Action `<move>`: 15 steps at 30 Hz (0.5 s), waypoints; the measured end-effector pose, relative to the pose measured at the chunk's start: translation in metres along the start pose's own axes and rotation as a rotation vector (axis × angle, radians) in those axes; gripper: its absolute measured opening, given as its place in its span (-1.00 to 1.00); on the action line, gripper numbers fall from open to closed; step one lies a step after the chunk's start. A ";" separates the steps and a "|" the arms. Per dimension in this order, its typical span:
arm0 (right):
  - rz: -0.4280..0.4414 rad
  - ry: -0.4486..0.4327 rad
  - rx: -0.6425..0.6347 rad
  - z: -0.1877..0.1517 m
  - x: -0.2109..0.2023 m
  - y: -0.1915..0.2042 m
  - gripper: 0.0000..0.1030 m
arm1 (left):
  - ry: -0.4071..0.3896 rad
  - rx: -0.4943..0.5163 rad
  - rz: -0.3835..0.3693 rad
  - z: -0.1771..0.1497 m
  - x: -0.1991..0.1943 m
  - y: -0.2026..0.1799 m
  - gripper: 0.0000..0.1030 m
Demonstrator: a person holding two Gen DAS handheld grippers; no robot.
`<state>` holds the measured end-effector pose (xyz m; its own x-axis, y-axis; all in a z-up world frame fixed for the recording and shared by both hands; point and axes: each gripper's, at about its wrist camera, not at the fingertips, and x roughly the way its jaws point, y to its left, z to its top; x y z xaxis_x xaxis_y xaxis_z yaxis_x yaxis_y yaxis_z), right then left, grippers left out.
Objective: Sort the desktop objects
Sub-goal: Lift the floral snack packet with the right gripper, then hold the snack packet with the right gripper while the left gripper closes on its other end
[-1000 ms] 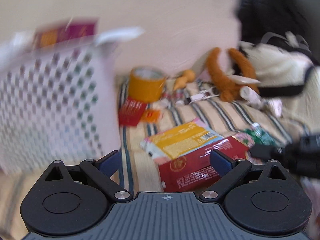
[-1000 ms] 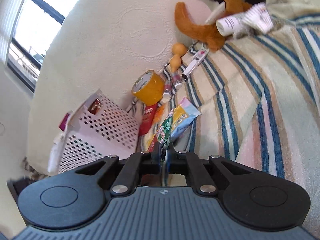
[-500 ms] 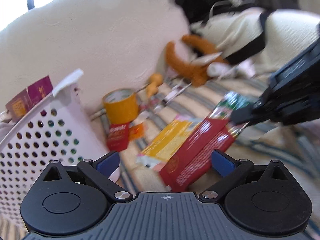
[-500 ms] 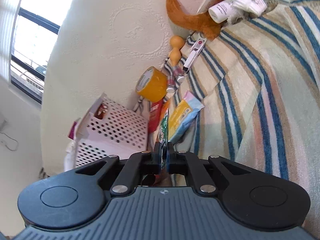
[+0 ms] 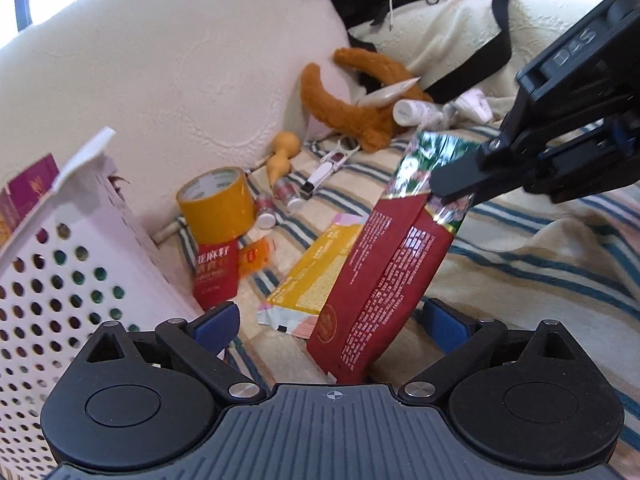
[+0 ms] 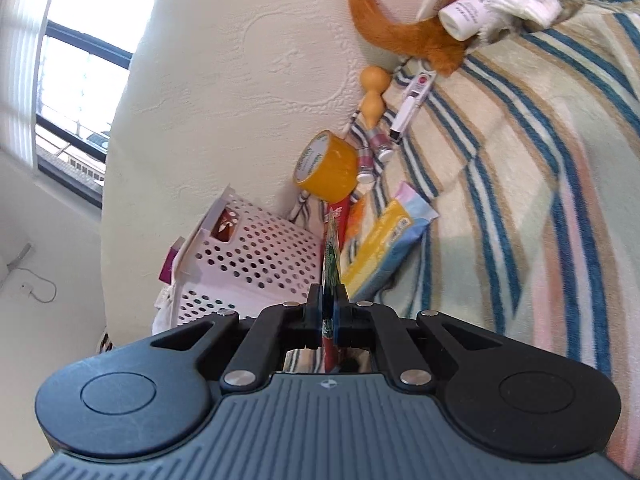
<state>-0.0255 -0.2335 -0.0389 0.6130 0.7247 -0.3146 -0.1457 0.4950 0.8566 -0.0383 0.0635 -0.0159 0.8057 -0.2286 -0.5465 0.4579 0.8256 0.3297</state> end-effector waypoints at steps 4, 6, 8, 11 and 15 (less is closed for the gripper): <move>0.000 -0.006 -0.023 -0.002 0.000 0.003 -0.89 | 0.013 -0.006 0.018 0.001 0.009 -0.001 0.77; 0.001 -0.012 -0.029 -0.004 0.000 0.004 -0.88 | 0.022 -0.029 0.022 0.001 0.012 0.002 0.61; -0.012 -0.015 -0.047 -0.005 0.001 0.005 -0.87 | 0.022 -0.042 0.016 0.001 0.013 0.004 0.43; -0.014 0.001 -0.058 -0.010 0.005 0.005 -0.82 | 0.034 -0.046 0.045 0.000 0.014 0.003 -0.34; -0.020 -0.009 -0.101 -0.013 0.004 0.011 -0.79 | 0.003 -0.067 0.081 -0.001 0.006 0.005 -0.38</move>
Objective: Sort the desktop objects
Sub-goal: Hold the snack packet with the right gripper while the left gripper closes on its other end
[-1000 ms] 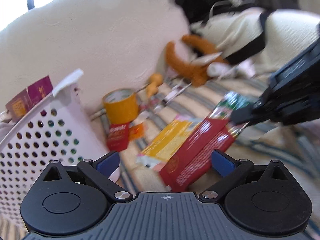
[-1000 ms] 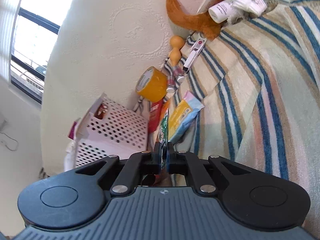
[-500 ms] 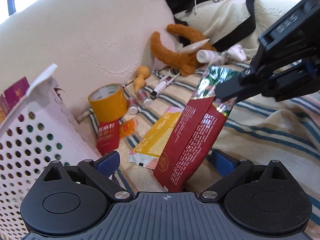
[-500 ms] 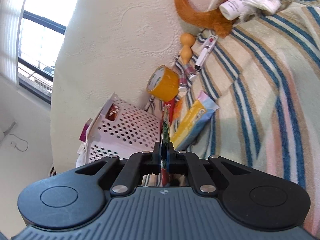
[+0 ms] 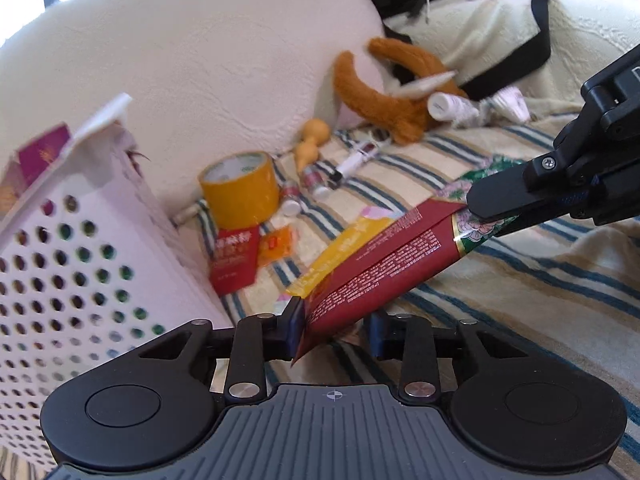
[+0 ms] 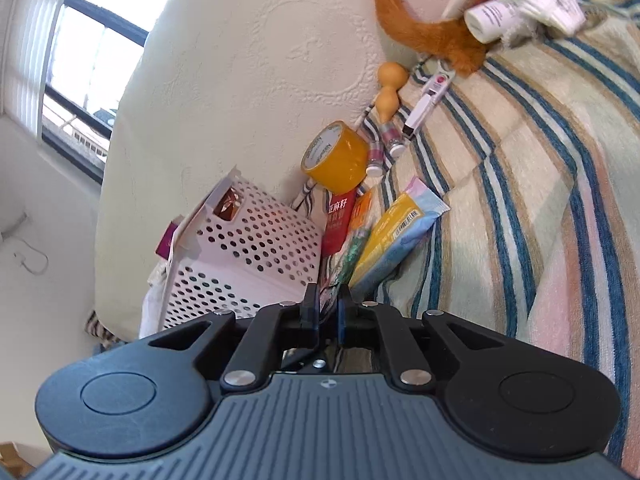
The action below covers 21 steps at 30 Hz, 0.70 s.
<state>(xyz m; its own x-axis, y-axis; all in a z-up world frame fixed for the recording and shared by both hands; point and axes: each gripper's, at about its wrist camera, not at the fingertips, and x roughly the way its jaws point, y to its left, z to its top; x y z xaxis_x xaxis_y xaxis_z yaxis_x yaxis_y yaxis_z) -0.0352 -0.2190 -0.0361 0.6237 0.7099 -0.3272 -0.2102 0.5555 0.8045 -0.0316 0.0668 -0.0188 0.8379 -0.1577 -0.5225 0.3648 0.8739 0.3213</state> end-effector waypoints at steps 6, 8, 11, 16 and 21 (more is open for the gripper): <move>-0.009 -0.011 0.002 -0.001 -0.002 -0.002 -0.79 | -0.008 -0.004 0.010 0.000 -0.003 -0.003 -0.39; -0.007 -0.017 0.003 -0.001 -0.002 -0.001 -0.78 | -0.012 -0.013 0.011 0.000 -0.005 -0.003 -0.39; 0.000 -0.023 -0.007 -0.002 -0.004 0.000 -0.78 | -0.017 -0.026 0.013 0.001 -0.007 -0.002 -0.40; 0.008 -0.036 -0.022 -0.003 -0.006 0.006 -0.78 | -0.028 -0.045 0.015 0.002 -0.012 -0.001 -0.40; 0.015 -0.052 -0.048 -0.005 -0.014 0.020 -0.77 | -0.057 -0.064 0.024 0.005 -0.029 0.001 -0.40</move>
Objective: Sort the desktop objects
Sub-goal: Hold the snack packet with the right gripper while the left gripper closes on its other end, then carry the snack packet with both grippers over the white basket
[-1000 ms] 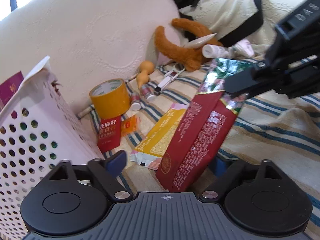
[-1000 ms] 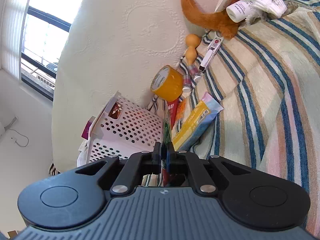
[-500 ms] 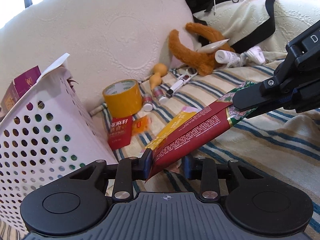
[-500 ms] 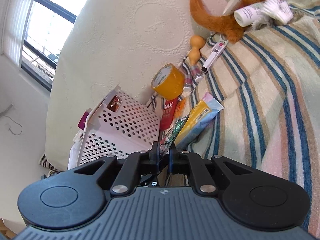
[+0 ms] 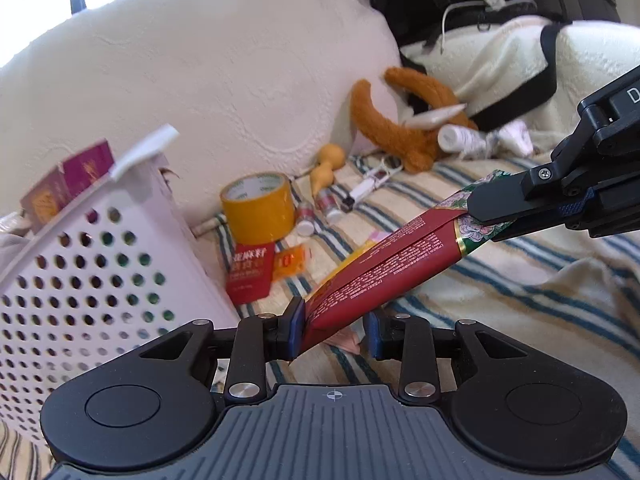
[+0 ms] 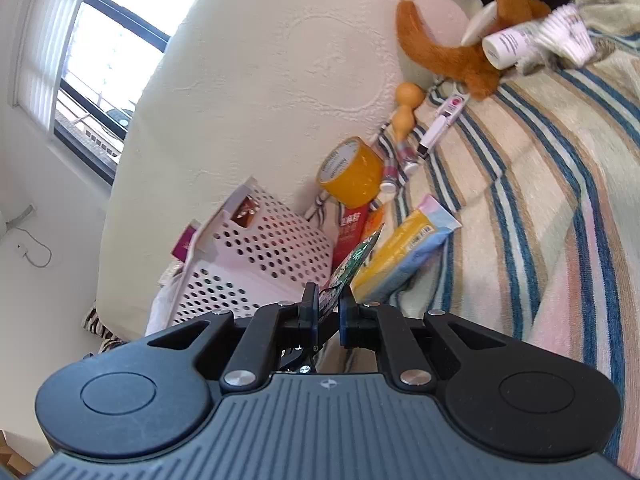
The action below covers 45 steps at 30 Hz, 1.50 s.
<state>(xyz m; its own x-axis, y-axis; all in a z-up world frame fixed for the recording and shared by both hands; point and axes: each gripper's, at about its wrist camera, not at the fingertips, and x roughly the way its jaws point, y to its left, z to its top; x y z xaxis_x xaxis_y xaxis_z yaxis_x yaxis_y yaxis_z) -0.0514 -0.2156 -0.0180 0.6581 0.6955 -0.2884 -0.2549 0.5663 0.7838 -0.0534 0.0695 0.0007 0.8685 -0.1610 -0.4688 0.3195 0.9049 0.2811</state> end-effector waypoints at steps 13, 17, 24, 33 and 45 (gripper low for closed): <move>0.095 0.002 -0.178 0.025 -0.017 0.113 -0.76 | -0.155 -0.094 0.145 0.044 -0.090 0.048 -0.41; 0.127 0.036 -0.278 0.038 0.024 0.168 -0.76 | -0.144 -0.091 0.272 0.063 -0.103 0.090 -0.43; 0.164 0.128 -0.376 0.047 0.124 0.241 -0.74 | -0.054 -0.217 0.427 0.073 -0.092 0.191 -0.43; 0.027 0.218 -0.432 0.009 0.229 0.257 -0.65 | 0.217 -0.327 0.494 0.044 -0.027 0.266 -0.40; -0.007 0.208 -0.469 -0.002 0.218 0.253 0.32 | 0.208 -0.304 0.548 0.044 -0.037 0.258 0.85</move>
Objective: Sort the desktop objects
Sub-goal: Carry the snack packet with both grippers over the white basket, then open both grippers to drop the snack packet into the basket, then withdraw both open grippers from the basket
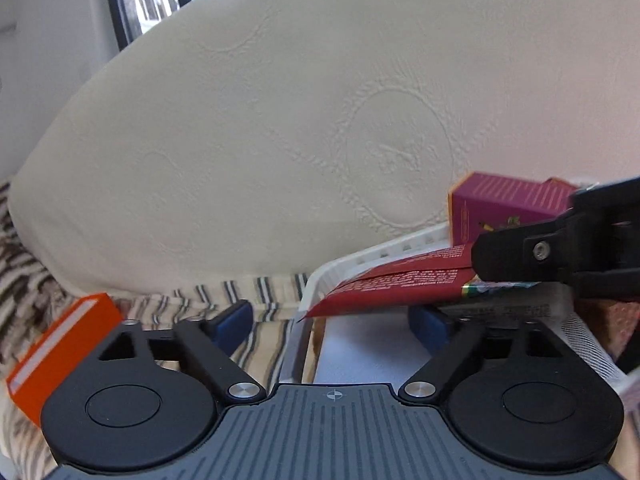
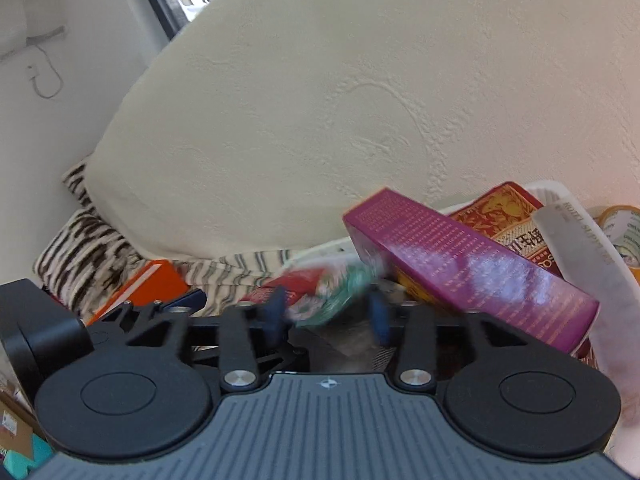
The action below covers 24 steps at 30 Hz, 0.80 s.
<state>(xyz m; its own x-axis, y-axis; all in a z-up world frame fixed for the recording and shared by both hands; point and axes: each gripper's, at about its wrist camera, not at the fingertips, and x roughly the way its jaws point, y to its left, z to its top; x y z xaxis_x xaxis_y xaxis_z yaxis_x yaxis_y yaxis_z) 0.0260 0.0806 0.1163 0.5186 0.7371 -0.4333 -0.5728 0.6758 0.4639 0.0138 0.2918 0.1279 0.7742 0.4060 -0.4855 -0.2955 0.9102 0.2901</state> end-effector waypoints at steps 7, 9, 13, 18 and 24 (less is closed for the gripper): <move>0.028 -0.041 0.004 0.006 -0.030 0.004 0.74 | -0.032 -0.045 -0.015 -0.007 -0.034 0.023 1.00; 0.022 -0.061 0.014 0.010 -0.034 0.004 0.76 | -0.036 -0.060 -0.009 -0.002 -0.035 0.028 1.00; -0.003 -0.095 -0.020 0.007 -0.054 0.002 0.80 | -0.040 -0.086 -0.007 -0.009 -0.047 0.033 1.00; -0.090 -0.167 -0.162 -0.013 -0.090 0.007 0.90 | -0.079 -0.154 -0.006 -0.019 -0.075 0.035 1.00; -0.234 -0.224 -0.340 -0.044 -0.111 0.012 0.94 | -0.066 -0.207 -0.073 -0.021 -0.090 0.031 1.00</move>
<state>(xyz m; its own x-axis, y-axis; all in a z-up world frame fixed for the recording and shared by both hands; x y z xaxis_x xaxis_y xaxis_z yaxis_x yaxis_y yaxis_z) -0.0666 0.0065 0.1360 0.7614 0.5738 -0.3017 -0.5802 0.8107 0.0778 -0.0767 0.2847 0.1636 0.8306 0.3387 -0.4421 -0.3406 0.9370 0.0779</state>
